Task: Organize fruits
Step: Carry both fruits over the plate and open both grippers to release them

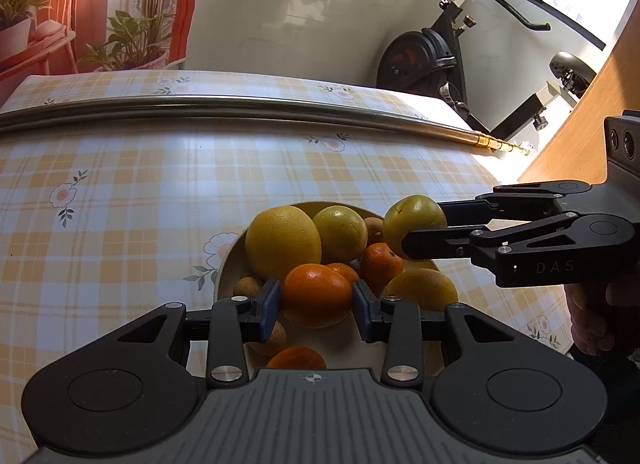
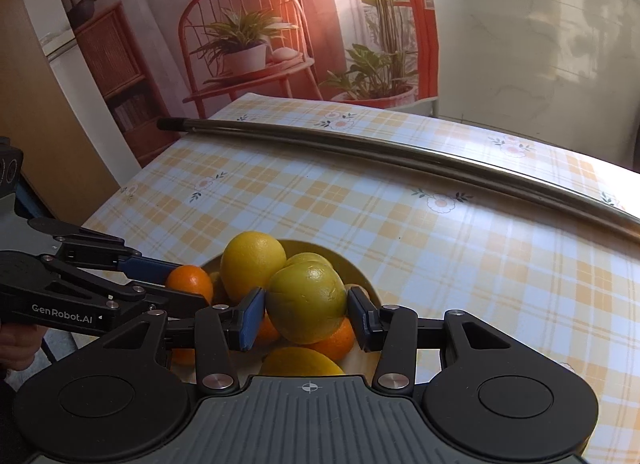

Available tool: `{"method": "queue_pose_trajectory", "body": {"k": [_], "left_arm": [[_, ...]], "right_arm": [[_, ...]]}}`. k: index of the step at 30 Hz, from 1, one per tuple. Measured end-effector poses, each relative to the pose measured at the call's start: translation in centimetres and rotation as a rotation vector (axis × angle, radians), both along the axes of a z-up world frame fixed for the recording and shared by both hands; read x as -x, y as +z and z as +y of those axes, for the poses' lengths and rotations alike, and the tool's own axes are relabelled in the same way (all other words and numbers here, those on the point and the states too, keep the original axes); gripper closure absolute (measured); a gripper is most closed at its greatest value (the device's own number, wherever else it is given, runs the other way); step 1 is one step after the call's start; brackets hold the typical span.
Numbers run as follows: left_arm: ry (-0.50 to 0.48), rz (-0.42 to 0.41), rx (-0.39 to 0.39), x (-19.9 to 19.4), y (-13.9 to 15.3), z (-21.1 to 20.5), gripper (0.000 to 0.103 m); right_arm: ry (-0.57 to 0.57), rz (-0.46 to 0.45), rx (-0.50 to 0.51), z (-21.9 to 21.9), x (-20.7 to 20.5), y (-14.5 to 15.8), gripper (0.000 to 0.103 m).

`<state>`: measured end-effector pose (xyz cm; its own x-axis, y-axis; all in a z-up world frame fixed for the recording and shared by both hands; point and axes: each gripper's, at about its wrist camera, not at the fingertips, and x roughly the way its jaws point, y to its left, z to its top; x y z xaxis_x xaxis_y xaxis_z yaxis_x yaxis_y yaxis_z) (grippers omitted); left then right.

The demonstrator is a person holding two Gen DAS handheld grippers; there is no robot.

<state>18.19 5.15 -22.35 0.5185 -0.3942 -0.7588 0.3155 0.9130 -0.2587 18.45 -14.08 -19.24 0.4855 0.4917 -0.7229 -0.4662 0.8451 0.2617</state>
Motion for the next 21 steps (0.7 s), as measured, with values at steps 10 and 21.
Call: {"method": "queue_pose_trajectory", "body": {"k": [10,21], "left_arm": [[-0.017,0.029,-0.019,-0.1,-0.9,-0.2,0.062],[0.025,0.002,0.012,0.1,-0.2,0.3,0.063]], "right_arm": [[0.079,0.002,0.009,1.8,1.0,-0.2,0.061],[0.111,0.016,0.013,1.8,0.6,-0.2,0.061]]}}
